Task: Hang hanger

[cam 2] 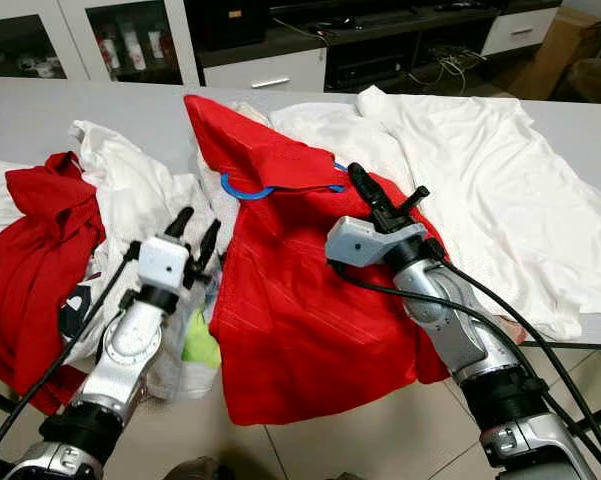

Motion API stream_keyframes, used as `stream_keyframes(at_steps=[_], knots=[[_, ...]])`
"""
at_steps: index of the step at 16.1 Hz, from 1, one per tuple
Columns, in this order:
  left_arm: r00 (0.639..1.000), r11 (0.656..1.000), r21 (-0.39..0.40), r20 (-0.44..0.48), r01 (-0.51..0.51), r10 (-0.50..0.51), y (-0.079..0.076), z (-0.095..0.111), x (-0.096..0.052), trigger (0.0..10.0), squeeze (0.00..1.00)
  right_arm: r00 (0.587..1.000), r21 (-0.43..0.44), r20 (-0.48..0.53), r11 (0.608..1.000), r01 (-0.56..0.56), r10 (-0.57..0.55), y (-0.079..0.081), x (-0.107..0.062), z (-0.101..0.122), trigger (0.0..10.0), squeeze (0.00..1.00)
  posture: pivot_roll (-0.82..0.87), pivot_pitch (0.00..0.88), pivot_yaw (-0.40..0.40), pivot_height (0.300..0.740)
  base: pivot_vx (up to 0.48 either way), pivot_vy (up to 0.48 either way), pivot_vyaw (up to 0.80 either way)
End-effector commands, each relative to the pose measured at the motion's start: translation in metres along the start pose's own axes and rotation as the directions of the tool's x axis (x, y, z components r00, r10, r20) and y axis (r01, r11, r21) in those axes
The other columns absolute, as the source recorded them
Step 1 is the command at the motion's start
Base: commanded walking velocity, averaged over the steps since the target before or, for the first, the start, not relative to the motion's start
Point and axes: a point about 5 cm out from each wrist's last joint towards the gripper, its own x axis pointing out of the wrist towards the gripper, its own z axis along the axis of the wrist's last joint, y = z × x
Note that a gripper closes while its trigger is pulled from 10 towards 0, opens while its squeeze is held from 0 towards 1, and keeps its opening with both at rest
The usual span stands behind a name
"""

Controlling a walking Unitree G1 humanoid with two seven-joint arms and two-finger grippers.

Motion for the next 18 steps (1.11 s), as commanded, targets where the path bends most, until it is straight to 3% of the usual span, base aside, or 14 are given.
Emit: stream_keyframes(at_steps=[1,4,7,8,9,12,13,14,15,16,18], knots=[[0.999,1.000,-0.002,0.036,0.004,-0.004,0.004,0.010,0.009,10.0,0.00,0.998,-0.047,-0.055,0.998,0.030,-0.033,-0.005,0.004,-0.007,10.0,0.00,0.07,0.020,0.017,0.740,0.000,0.000,0.00],[0.997,0.996,-0.059,0.039,0.072,-0.070,-0.006,0.014,0.009,10.0,0.00,0.978,-0.099,-0.177,0.991,0.092,-0.109,-0.016,0.005,-0.025,10.0,0.00,0.07,0.017,0.018,0.740,0.000,0.000,0.00],[0.987,0.980,-0.119,0.055,0.157,-0.152,-0.019,0.018,0.007,10.0,0.00,0.969,-0.148,-0.186,0.980,0.136,-0.162,-0.022,0.008,-0.024,10.0,0.00,0.07,0.015,0.017,0.740,0.000,0.000,0.00],[0.985,0.973,-0.153,0.065,0.170,-0.162,-0.020,0.022,0.008,10.0,0.75,0.968,-0.168,-0.182,0.976,0.141,-0.172,-0.021,0.009,-0.022,10.0,0.00,0.07,0.015,0.016,0.740,0.000,0.000,0.00],[0.983,0.965,-0.193,0.077,0.177,-0.165,-0.020,0.026,0.010,10.0,1.00,0.968,-0.182,-0.178,0.972,0.146,-0.178,-0.020,0.009,-0.020,10.0,0.00,0.07,0.014,0.015,0.740,0.000,0.000,0.00],[0.980,0.898,-0.398,0.139,0.188,-0.143,-0.016,0.048,0.023,10.0,1.00,0.969,-0.239,-0.140,0.956,0.169,-0.206,-0.014,0.011,-0.009,10.0,0.00,0.07,0.011,0.012,0.740,0.000,0.000,0.00],[0.980,0.884,-0.429,0.145,0.188,-0.138,-0.016,0.052,0.025,10.0,1.00,0.969,-0.249,-0.131,0.953,0.171,-0.209,-0.013,0.012,-0.007,10.0,0.00,0.07,0.011,0.012,0.740,0.000,0.000,0.00],[0.977,0.847,-0.491,0.162,0.201,-0.137,-0.015,0.058,0.028,10.0,0.40,0.970,-0.256,-0.121,0.951,0.174,-0.210,-0.011,0.012,-0.004,10.0,0.00,0.07,0.010,0.013,0.740,0.000,0.000,0.00],[0.975,0.826,-0.522,0.171,0.214,-0.144,-0.016,0.061,0.029,10.0,0.00,0.971,-0.261,-0.115,0.949,0.176,-0.212,-0.010,0.012,-0.003,10.0,0.00,0.07,0.008,0.013,0.740,0.000,0.000,0.00],[0.964,0.772,-0.578,0.185,0.265,-0.192,-0.019,0.065,0.031,10.0,0.00,0.971,-0.286,-0.090,0.940,0.188,-0.222,-0.009,0.009,-0.001,10.0,0.00,0.07,0.006,0.015,0.740,0.000,0.000,0.00],[0.957,0.750,-0.595,0.183,0.289,-0.224,-0.021,0.065,0.030,10.0,0.00,0.971,-0.299,-0.082,0.935,0.192,-0.226,-0.008,0.008,0.000,10.0,0.00,0.07,0.004,0.017,0.740,0.000,0.000,0.00]])
